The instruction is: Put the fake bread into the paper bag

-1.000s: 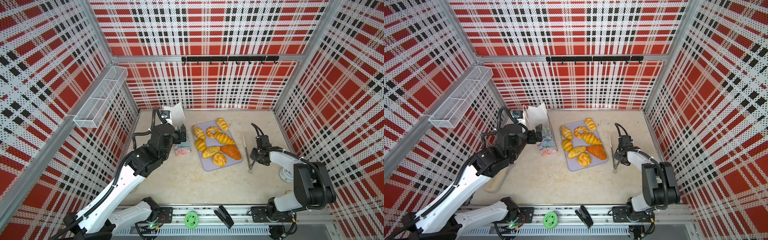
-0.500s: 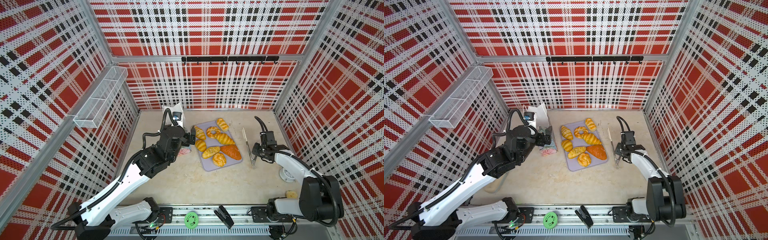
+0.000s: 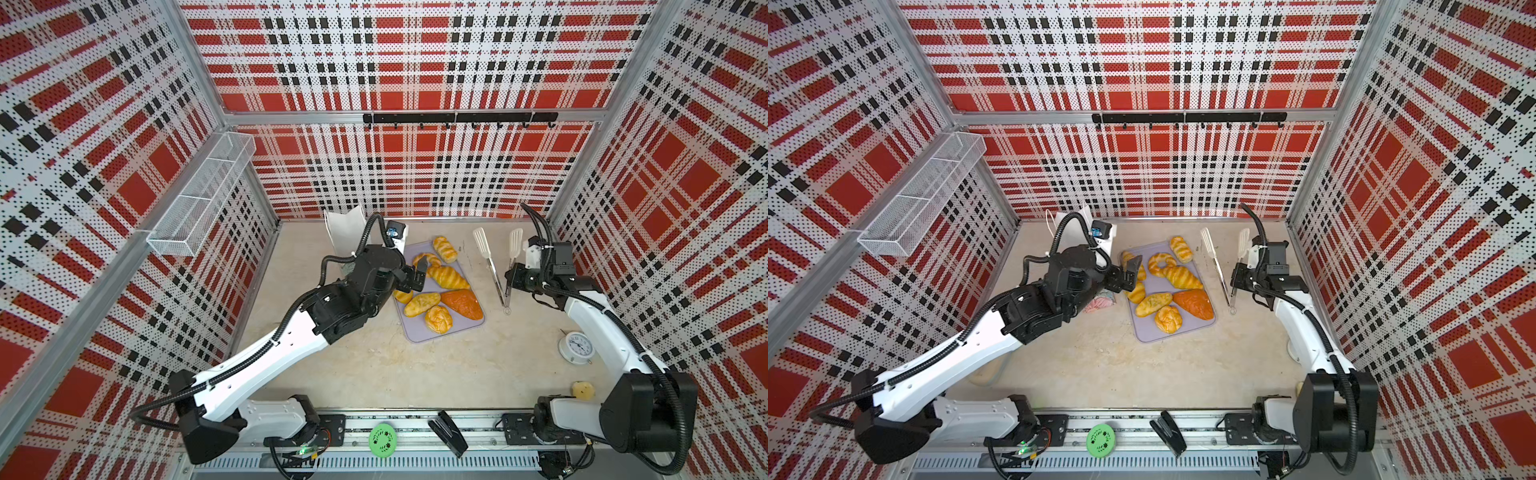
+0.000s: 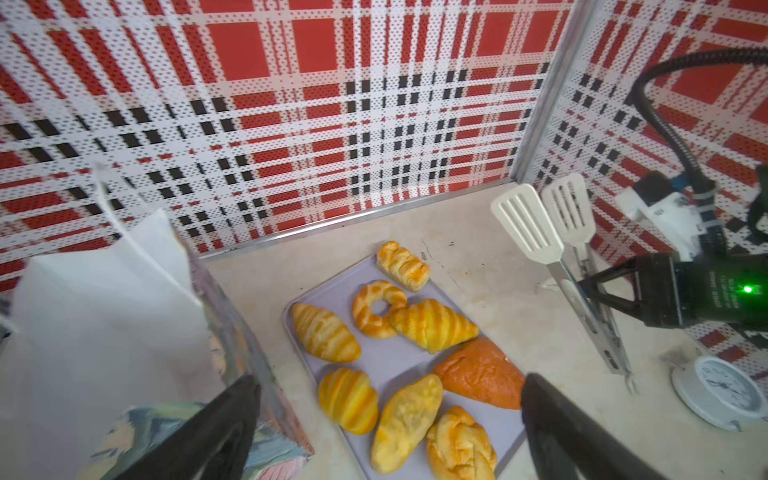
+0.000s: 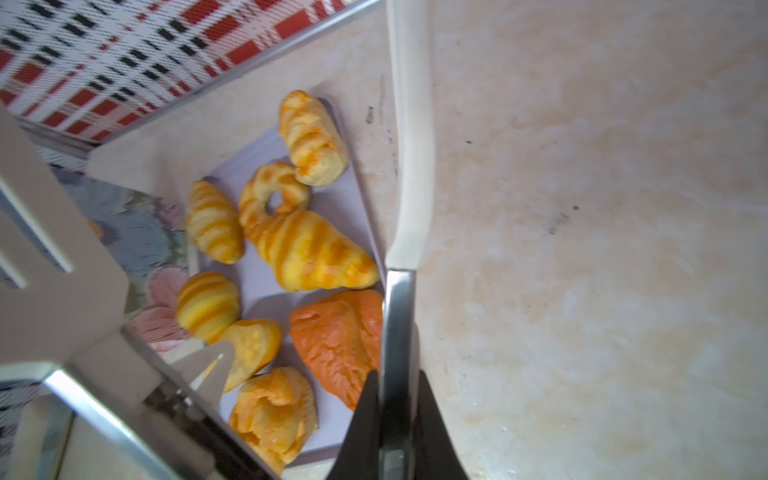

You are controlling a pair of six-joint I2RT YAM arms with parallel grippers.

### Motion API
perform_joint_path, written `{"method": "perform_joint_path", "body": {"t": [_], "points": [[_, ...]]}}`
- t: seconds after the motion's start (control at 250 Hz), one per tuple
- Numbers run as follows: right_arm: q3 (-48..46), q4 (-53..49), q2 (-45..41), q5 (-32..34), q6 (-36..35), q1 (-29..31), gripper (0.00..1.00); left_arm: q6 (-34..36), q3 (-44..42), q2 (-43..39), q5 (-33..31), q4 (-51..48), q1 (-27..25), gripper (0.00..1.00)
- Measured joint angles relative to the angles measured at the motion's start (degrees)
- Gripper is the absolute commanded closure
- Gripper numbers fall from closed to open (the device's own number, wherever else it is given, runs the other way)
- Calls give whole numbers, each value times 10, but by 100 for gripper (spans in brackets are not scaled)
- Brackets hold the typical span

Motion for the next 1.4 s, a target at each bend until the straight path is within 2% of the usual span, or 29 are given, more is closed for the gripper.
{"method": "perform_joint_path", "body": {"t": [0.108, 0.288, 0.48, 0.68, 0.812, 1.04, 1.257, 1.401], "points": [[9, 28, 3, -79, 4, -1, 95, -4, 26, 31, 74, 7, 15, 1], [33, 63, 29, -197, 17, -2, 93, -28, 66, 85, 198, 27, 73, 1], [37, 87, 33, -274, 25, -2, 93, -28, 104, 131, 290, 45, 81, 0], [37, 130, 42, -354, 55, -2, 92, -30, 128, 186, 387, 84, 97, 5], [37, 138, 51, -386, 66, -2, 91, -28, 140, 220, 427, 99, 103, 6], [29, 147, 55, -433, 76, -2, 91, -21, 170, 255, 496, 118, 106, 14], [29, 146, 71, -453, 80, -2, 90, -15, 186, 267, 541, 133, 106, 21], [29, 146, 71, -465, 80, -2, 90, -10, 203, 280, 573, 134, 106, 22]]}}
